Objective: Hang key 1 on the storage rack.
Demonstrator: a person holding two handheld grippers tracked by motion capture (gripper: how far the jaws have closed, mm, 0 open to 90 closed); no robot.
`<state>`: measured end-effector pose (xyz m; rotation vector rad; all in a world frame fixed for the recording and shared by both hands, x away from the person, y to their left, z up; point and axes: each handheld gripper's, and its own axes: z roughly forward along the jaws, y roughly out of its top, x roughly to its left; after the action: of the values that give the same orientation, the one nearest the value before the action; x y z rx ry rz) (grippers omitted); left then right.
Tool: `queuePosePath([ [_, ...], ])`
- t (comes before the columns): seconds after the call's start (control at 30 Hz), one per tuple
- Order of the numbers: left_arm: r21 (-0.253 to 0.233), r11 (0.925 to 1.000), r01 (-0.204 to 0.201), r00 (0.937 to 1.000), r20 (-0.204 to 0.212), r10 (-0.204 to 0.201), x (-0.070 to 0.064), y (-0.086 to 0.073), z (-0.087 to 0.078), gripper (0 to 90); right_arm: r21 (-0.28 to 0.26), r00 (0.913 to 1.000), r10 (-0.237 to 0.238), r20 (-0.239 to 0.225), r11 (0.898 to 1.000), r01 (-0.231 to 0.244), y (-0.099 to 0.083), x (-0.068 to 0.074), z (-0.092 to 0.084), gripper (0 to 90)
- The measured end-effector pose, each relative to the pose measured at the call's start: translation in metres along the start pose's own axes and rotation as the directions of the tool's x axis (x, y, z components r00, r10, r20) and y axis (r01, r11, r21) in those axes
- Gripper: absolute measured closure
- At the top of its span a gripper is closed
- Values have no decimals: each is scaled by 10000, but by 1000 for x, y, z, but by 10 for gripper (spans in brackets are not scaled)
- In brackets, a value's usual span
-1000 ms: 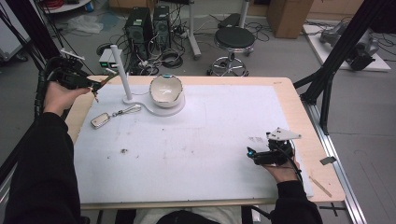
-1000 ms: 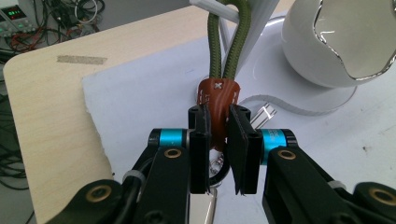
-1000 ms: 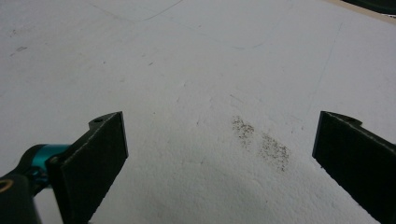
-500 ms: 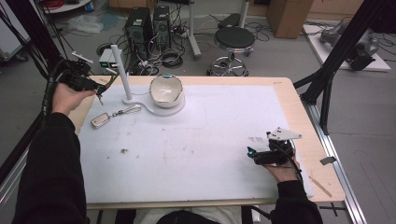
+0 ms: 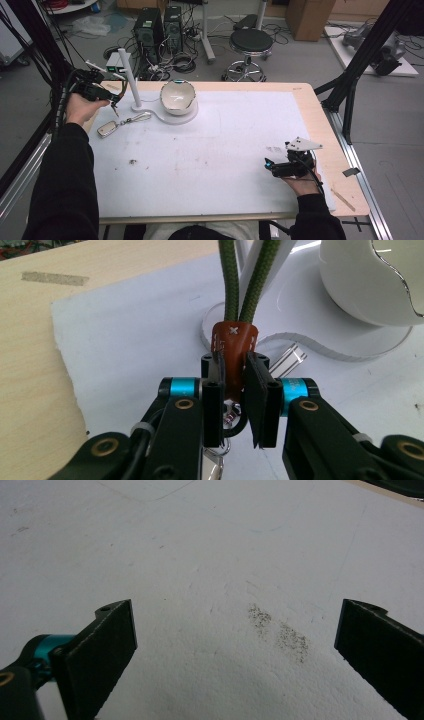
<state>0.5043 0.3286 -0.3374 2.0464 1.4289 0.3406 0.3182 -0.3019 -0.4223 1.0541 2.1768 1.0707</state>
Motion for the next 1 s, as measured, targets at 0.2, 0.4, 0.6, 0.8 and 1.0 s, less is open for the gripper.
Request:
queuePosePath([
  [0.2, 136, 9979, 640, 9964, 545, -646, 11, -5, -4, 450, 42, 10000, -4, 1, 10000, 4, 0, 0, 0, 22],
  [0.4, 495, 9987, 121, 9990, 431, -142, 4, -5, -7, 240, 24, 10000, -34, -16, 10000, 34, 0, 0, 1, 23],
  [0.6, 340, 9994, -110, 9992, 398, 97, -4, -4, -9, 25, 5, 10000, -25, -27, 10000, 25, 0, 0, 0, 23],
  [0.8, 36, 9985, -544, 9974, 476, 541, -9, -8, -14, 17, -27, 10000, 22, -64, 10000, -22, 1, 1, -1, 23],
  [1.0, -453, 9949, -905, 9916, 884, 942, -6, -22, -11, 17, -50, 9999, -15, -170, 10000, 14, 3, 0, 0, 23],
])
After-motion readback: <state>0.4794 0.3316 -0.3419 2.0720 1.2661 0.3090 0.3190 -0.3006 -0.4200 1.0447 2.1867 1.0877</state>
